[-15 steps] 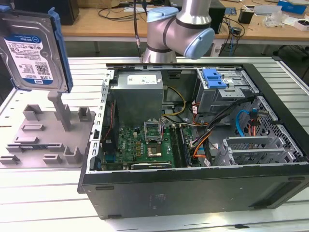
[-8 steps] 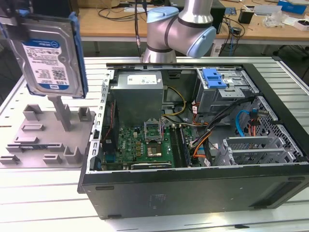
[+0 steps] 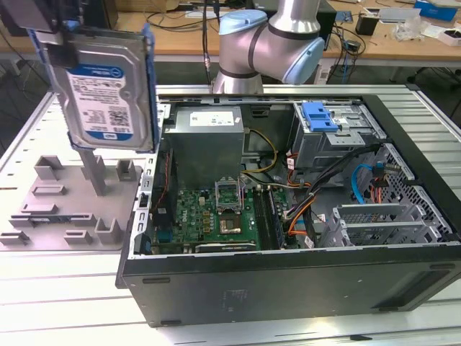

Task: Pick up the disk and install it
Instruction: 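Pick up the disk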

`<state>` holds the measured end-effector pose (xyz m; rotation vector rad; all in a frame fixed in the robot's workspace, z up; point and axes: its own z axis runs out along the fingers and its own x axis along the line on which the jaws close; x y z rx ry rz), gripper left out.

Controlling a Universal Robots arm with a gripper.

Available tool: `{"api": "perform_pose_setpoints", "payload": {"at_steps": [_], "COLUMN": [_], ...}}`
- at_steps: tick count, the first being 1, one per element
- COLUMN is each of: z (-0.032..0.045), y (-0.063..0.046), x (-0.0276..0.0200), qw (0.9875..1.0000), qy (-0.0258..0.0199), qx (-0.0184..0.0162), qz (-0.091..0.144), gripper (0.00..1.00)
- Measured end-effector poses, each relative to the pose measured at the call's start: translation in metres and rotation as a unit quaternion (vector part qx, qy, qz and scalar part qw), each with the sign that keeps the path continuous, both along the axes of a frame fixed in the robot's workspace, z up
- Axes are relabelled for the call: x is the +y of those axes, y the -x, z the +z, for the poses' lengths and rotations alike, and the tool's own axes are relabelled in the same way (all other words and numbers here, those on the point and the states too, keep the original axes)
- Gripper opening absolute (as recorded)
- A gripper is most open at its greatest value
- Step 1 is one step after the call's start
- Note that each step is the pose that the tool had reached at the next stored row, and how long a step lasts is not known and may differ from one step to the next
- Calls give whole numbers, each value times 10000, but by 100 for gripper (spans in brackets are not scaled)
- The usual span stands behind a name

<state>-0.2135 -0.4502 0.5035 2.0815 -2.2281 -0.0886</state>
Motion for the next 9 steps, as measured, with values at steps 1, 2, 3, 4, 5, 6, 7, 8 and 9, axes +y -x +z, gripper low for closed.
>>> {"api": "perform_pose_setpoints", "payload": {"at_steps": [1,2,3,4,5,6,7,8,9], "z": [0,1,0,0,0,0,-1,0,1], "y": [-40,-116,-191,-241,-286,-368,-432,-477,-587], "x": [-15,-43,-71,-90,-106,-136,-158,-175,-215], "qw": [10000,10000,10000,10000,10000,10000,10000,10000,10000], "qy": [0,0,0,0,0,0,-1,0,1], "qx": [1,2,2,2,3,3,4,4,6], "qz": [-1,-1,-1,-1,0,-1,0,-1,0], "gripper": [37,37,37,37,37,37,37,37,37]}}
